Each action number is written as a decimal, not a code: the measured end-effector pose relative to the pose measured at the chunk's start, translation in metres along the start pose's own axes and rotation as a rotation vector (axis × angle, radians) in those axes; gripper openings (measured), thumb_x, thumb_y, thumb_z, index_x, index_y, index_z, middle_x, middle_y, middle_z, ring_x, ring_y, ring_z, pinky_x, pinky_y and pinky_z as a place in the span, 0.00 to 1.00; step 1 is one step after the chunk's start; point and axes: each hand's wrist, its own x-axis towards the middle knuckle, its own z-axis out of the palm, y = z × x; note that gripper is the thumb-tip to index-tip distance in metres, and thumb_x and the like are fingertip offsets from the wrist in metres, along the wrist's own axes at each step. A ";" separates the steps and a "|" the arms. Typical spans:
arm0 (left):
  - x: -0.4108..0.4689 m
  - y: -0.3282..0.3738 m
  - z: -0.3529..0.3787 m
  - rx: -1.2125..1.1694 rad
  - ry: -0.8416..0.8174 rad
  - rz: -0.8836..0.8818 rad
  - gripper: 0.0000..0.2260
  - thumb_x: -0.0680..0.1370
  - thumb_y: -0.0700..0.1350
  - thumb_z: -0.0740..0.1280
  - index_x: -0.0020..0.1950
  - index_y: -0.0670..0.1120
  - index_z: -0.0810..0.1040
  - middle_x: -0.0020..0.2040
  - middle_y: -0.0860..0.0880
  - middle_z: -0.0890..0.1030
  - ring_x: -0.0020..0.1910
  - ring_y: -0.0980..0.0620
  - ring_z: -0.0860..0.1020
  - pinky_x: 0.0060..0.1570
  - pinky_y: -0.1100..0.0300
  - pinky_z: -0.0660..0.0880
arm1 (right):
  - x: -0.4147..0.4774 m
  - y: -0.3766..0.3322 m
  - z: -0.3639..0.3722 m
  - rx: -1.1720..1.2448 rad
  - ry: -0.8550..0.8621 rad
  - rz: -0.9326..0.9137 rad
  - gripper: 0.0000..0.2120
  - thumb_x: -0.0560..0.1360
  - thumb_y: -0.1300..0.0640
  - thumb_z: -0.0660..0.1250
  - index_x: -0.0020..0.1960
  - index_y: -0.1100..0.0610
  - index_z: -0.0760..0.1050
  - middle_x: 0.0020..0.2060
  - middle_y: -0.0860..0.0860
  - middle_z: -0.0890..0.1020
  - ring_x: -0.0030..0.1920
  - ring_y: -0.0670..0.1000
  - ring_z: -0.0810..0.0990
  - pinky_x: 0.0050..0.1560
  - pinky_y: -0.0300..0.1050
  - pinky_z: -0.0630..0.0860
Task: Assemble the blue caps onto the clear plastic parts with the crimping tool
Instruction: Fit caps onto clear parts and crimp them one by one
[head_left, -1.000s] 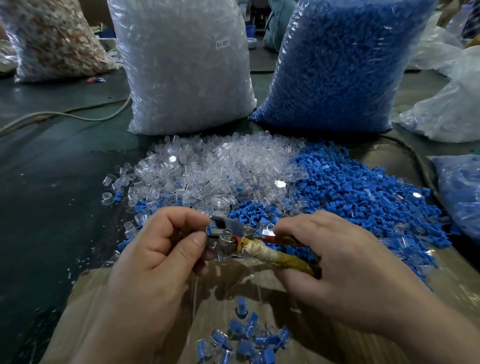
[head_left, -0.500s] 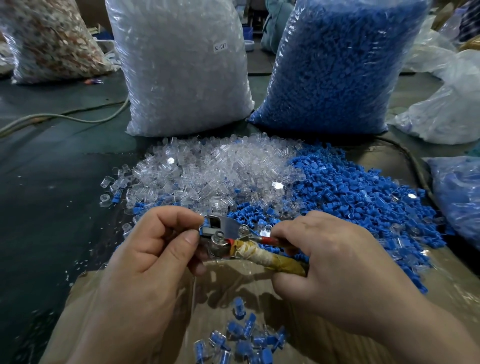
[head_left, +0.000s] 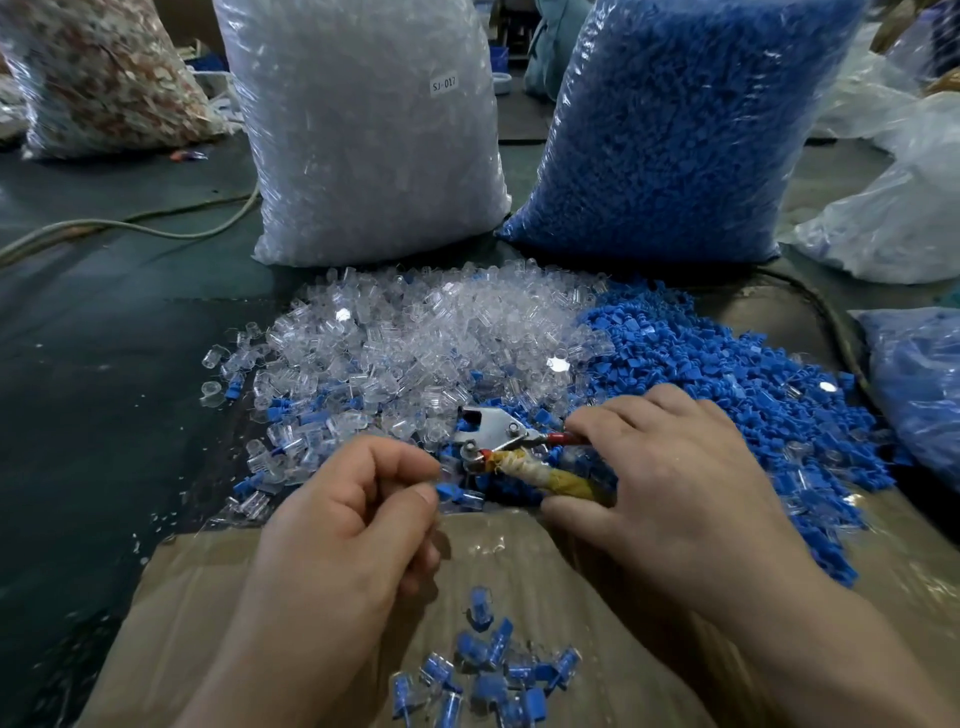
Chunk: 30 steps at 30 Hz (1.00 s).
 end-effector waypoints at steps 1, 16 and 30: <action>-0.001 -0.002 0.002 0.012 -0.014 -0.016 0.14 0.77 0.37 0.68 0.43 0.57 0.82 0.29 0.46 0.81 0.26 0.52 0.79 0.24 0.65 0.74 | 0.002 0.000 0.001 -0.027 -0.007 0.009 0.35 0.66 0.25 0.50 0.67 0.41 0.66 0.56 0.39 0.75 0.54 0.47 0.66 0.57 0.47 0.64; -0.010 -0.005 0.011 0.262 -0.022 0.210 0.08 0.71 0.55 0.69 0.50 0.63 0.80 0.34 0.57 0.83 0.28 0.63 0.77 0.29 0.72 0.73 | -0.014 -0.039 0.008 0.186 0.225 -0.292 0.14 0.78 0.48 0.54 0.43 0.50 0.76 0.36 0.46 0.77 0.38 0.51 0.76 0.41 0.49 0.73; -0.007 -0.010 0.006 0.054 -0.172 0.140 0.14 0.76 0.64 0.60 0.41 0.57 0.79 0.30 0.56 0.79 0.27 0.61 0.75 0.29 0.69 0.72 | -0.020 -0.051 0.004 0.468 0.416 -0.370 0.13 0.78 0.53 0.59 0.36 0.53 0.63 0.31 0.45 0.64 0.32 0.48 0.63 0.37 0.40 0.59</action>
